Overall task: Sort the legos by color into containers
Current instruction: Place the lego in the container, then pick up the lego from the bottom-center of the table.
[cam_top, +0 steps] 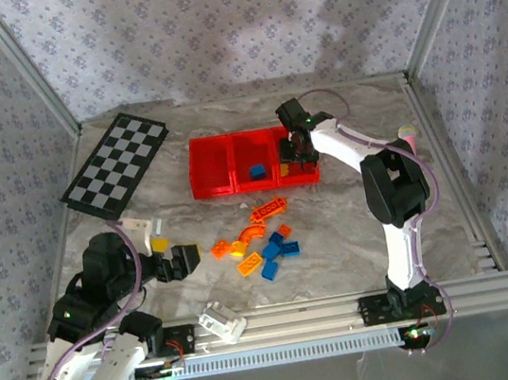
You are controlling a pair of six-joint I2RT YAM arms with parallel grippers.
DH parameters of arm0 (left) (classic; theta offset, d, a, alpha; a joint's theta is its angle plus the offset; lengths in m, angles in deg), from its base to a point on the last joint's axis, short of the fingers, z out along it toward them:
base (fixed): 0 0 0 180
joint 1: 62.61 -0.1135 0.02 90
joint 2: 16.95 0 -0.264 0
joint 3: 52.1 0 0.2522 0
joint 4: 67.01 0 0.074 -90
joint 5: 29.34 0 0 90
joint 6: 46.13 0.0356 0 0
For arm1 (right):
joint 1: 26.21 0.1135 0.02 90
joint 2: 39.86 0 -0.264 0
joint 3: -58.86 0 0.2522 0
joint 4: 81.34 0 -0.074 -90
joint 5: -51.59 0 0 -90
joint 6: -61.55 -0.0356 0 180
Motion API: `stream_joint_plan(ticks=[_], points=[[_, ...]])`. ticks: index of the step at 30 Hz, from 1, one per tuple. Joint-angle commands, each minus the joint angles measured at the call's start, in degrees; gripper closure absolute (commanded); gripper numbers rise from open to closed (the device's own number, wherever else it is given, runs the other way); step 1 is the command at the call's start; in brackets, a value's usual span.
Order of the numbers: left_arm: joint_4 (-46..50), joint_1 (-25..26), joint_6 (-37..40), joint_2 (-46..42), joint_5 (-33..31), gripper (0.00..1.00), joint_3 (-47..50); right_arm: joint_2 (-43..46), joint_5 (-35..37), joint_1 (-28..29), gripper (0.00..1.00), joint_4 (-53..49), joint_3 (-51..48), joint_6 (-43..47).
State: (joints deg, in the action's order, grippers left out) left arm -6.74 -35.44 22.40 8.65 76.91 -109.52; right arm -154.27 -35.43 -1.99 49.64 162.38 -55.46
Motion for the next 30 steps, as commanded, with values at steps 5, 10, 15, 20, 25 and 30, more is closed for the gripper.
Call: stream_joint_plan(ticks=[5,10,15,20,25,30], points=[[-0.89,0.29,0.29,-0.64,0.09,0.00,0.33,8.91,1.27,3.76,0.48,-3.62,-2.84,-1.75],[-0.98,0.33,0.29,-0.80,0.17,0.00,0.37,16.75,1.94,8.32,0.41,-4.83,-10.13,-3.34],[-1.03,0.31,0.29,-0.95,0.27,0.00,0.33,25.58,-0.39,12.25,0.36,-4.36,-18.77,1.49],[-1.08,0.31,0.38,-1.08,0.43,0.00,0.35,34.11,-4.68,17.37,0.30,-4.98,-26.05,20.72],[-1.07,0.25,0.38,-1.17,0.40,0.00,0.33,43.65,-10.77,21.02,0.17,-4.73,-34.53,46.03],[-0.89,0.32,0.21,-1.85,-0.35,0.00,0.34,48.10,-12.89,20.58,0.10,-3.21,-41.85,56.40]])
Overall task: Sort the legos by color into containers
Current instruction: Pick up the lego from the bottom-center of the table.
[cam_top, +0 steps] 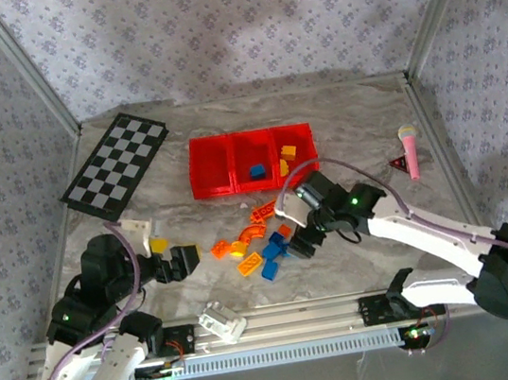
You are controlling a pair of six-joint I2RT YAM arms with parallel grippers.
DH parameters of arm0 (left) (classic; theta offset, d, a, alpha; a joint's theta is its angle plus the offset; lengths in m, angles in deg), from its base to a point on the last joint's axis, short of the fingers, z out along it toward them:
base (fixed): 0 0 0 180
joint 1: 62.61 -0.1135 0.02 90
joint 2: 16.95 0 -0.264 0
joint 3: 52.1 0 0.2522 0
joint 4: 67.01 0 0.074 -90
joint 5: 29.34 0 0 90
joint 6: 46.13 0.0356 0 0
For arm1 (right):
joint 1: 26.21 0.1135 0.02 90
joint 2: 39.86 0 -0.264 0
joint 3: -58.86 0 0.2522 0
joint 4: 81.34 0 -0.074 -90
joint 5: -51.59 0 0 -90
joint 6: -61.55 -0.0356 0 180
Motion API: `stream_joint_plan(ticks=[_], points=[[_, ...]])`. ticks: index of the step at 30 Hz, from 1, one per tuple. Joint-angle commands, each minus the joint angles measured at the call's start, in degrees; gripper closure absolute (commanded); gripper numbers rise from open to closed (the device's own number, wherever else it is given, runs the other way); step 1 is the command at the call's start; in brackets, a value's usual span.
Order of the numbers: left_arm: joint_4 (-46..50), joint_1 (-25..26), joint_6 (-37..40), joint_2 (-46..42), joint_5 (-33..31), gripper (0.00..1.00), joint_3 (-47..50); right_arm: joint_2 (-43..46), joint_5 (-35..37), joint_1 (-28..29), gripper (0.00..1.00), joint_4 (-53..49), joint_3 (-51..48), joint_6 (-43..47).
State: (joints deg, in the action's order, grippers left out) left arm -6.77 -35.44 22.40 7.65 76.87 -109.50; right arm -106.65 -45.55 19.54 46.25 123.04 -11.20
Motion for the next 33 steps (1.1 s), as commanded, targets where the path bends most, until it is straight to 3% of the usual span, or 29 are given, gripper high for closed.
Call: stream_joint_plan(ticks=[1,11,21,33], points=[[-0.89,0.32,0.20,-0.95,-0.45,0.00,0.33,0.19,-1.59,-1.27,0.10,0.92,-3.48,13.27],[-1.04,0.33,0.20,-0.96,-0.39,0.00,0.40,-2.50,4.64,1.53,0.09,16.88,-13.74,20.05],[-1.04,0.29,0.20,-0.87,-0.57,0.00,0.40,-8.85,3.44,1.53,0.09,21.36,-12.80,21.59],[-0.93,0.29,0.03,-1.12,-1.00,0.00,0.40,-15.28,0.64,1.74,0.18,21.03,-10.10,22.79]])
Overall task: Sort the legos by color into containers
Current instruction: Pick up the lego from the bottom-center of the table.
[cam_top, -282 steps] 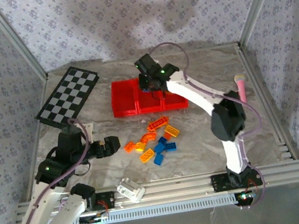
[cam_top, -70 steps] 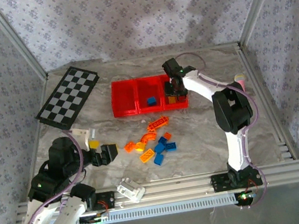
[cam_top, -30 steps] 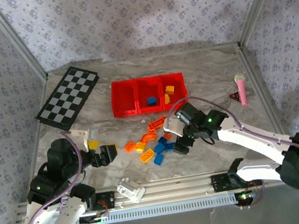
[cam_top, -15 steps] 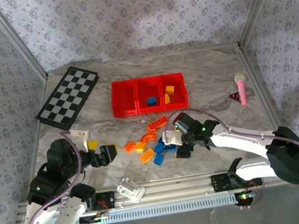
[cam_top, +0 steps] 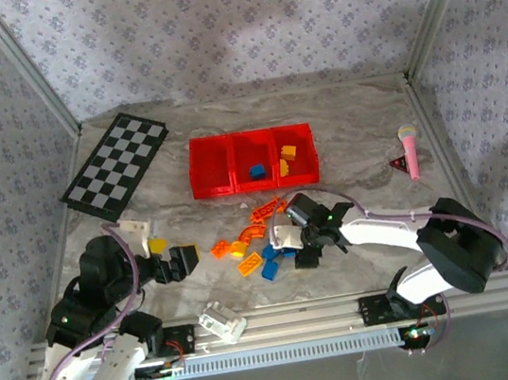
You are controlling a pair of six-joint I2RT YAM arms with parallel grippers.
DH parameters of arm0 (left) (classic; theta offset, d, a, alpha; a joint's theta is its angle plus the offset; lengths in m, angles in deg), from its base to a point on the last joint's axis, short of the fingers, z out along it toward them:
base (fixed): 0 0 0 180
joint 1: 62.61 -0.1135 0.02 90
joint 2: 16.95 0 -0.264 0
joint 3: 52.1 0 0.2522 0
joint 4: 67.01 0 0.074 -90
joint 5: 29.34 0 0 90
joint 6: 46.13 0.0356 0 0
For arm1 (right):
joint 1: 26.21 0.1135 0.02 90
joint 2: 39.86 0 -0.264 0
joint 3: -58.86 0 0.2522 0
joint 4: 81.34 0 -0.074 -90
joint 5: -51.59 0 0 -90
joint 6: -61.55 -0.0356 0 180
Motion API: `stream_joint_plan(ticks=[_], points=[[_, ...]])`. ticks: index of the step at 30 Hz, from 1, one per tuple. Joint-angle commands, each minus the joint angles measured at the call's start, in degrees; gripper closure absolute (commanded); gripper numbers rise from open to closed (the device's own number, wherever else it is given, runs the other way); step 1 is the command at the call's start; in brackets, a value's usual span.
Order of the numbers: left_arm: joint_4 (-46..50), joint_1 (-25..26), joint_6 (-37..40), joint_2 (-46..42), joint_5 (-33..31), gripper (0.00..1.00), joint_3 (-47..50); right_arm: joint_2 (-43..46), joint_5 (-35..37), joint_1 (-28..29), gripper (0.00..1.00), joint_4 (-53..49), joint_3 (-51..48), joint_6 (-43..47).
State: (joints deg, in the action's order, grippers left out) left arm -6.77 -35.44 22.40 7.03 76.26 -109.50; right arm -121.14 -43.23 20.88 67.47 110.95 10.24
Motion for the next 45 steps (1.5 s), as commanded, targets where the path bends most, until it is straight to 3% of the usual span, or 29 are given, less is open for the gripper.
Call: stream_joint_plan(ticks=[1,8,17,28,33,36,40,45], points=[[-0.86,0.32,0.03,-0.52,-0.39,0.00,0.40,-1.21,-1.71,0.42,0.19,-0.23,2.28,1.38],[-0.87,0.32,0.03,-0.52,-0.74,0.00,0.40,-4.89,-3.02,0.80,0.32,-3.10,5.27,2.43],[-0.86,0.28,0.03,-0.61,-0.75,0.00,0.40,-5.74,-2.48,0.92,0.39,-4.87,5.51,3.47],[-0.78,0.32,0.03,-0.94,-0.88,0.00,0.40,-5.36,0.32,1.42,0.70,-6.34,5.96,5.16],[-0.78,0.33,-0.03,-1.14,-1.07,0.00,0.40,-1.81,0.53,1.44,0.81,-7.93,6.32,5.25],[-0.86,0.29,0.03,-1.14,-1.03,0.00,0.44,1.35,-0.90,1.30,0.92,-10.24,7.88,4.99],[-0.97,0.29,0.03,-1.13,-0.96,0.00,0.48,4.57,-2.90,0.68,0.95,-12.62,11.67,4.29],[-0.97,0.27,0.03,-1.14,-0.91,0.00,0.51,4.36,0.03,0.40,0.98,-7.59,16.42,1.79]])
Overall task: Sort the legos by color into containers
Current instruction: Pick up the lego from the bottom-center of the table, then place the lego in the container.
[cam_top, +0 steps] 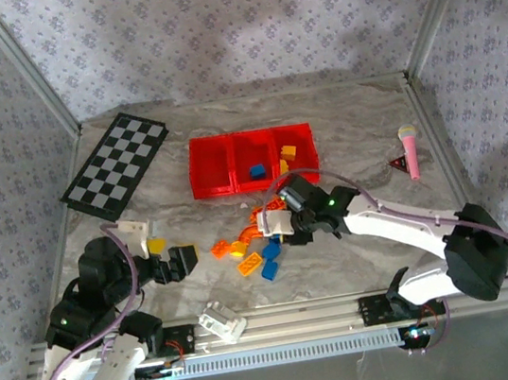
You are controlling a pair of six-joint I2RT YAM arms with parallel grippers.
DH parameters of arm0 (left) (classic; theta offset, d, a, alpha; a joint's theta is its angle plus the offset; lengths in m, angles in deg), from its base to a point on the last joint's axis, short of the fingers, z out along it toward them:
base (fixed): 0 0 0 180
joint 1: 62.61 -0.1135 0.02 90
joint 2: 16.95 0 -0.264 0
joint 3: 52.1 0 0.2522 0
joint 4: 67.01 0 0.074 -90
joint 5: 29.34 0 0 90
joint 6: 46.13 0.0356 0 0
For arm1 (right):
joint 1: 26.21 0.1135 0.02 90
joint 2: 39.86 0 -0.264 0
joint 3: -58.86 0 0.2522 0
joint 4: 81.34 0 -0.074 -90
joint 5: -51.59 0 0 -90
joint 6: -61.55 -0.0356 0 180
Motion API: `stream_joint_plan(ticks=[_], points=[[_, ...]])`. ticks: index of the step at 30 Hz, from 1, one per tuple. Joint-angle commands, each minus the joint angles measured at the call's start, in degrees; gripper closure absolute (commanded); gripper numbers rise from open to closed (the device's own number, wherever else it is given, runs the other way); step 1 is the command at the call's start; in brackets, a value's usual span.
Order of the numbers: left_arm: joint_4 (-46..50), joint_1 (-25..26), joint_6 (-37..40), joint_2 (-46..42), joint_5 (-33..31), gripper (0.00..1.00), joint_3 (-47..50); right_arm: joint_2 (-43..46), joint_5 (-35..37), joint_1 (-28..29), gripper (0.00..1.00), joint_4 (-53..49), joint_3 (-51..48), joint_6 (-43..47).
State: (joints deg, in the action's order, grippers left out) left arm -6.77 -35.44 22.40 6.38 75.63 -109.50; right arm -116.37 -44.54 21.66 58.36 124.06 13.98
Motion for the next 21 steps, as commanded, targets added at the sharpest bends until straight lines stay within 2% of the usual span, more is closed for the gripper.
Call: stream_joint_plan(ticks=[1,8,14,17,21], points=[[-0.97,0.25,0.03,-0.48,-0.27,0.00,0.48,-1.44,1.55,-0.55,0.98,1.82,4.76,-2.51],[-0.95,0.25,0.03,-1.16,-0.55,0.00,0.53,-16.35,11.29,-2.66,1.00,3.71,22.71,-13.11],[-0.87,0.33,-0.15,-2.04,-1.58,0.00,0.57,-33.06,18.32,-3.41,0.99,-8.36,44.88,-27.29],[-0.94,0.33,-0.19,-2.48,-1.69,0.00,0.66,-40.79,18.05,-5.63,0.97,-18.04,57.21,-38.18],[-1.06,0.33,-0.06,-2.74,-1.76,0.00,0.77,-48.18,12.18,-9.49,0.96,-26.50,68.56,-49.98]])
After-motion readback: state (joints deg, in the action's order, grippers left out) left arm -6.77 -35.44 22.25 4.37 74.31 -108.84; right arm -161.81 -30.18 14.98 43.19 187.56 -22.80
